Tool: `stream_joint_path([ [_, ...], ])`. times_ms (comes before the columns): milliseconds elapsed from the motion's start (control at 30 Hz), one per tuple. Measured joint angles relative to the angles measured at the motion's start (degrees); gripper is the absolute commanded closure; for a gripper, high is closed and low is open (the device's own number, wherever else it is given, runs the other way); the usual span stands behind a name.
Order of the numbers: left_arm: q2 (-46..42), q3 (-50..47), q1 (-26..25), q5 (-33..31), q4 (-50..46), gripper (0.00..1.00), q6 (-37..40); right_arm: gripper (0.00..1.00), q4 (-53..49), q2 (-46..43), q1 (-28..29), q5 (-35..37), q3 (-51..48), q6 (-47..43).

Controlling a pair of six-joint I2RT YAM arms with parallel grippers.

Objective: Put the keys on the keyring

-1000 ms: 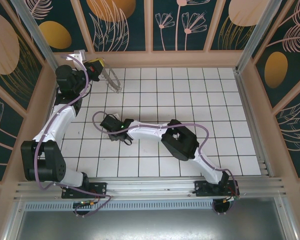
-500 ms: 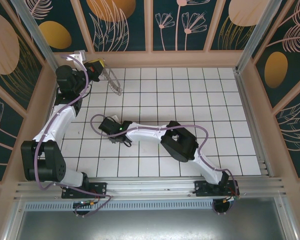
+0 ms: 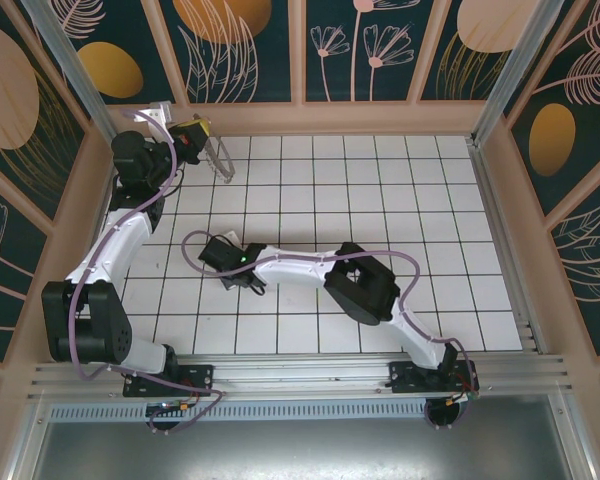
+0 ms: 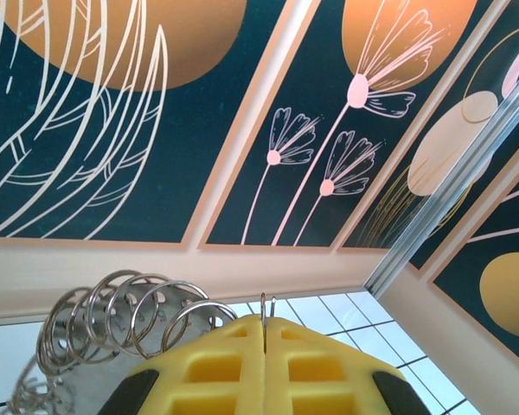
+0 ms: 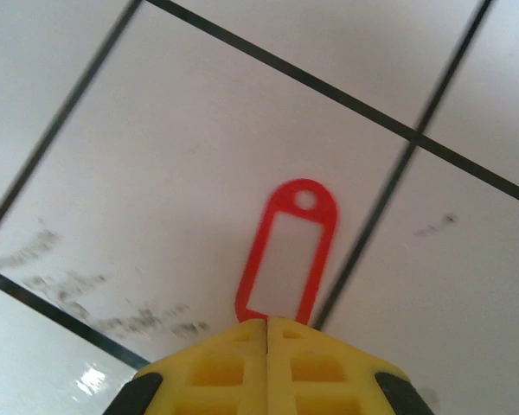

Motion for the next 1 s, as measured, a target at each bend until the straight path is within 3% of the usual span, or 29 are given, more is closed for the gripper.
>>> stream_joint_path([
  [267, -0.2, -1.1, 0.0, 2.1, 0.0, 1.00, -0.2, 1.00, 5.0, -16.7, -4.1, 0.1, -14.5, -0.2],
  [467, -1.4, -3.3, -0.5, 4.0, 0.0, 1.00, -1.0, 1.00, 13.7, -30.6, -11.9, -3.1, -26.8, -0.1],
  [733, -4.1, -6.9, -6.7, 4.4, 0.0, 1.00, -0.1, 1.00, 28.0, -42.7, -27.6, -17.8, -45.3, 1.5],
  [1000, -5.2, -12.9, -11.2, 7.1, 1.0, 1.00, 0.3, 1.00, 43.8, -51.1, -40.9, -34.2, -57.3, 6.6],
])
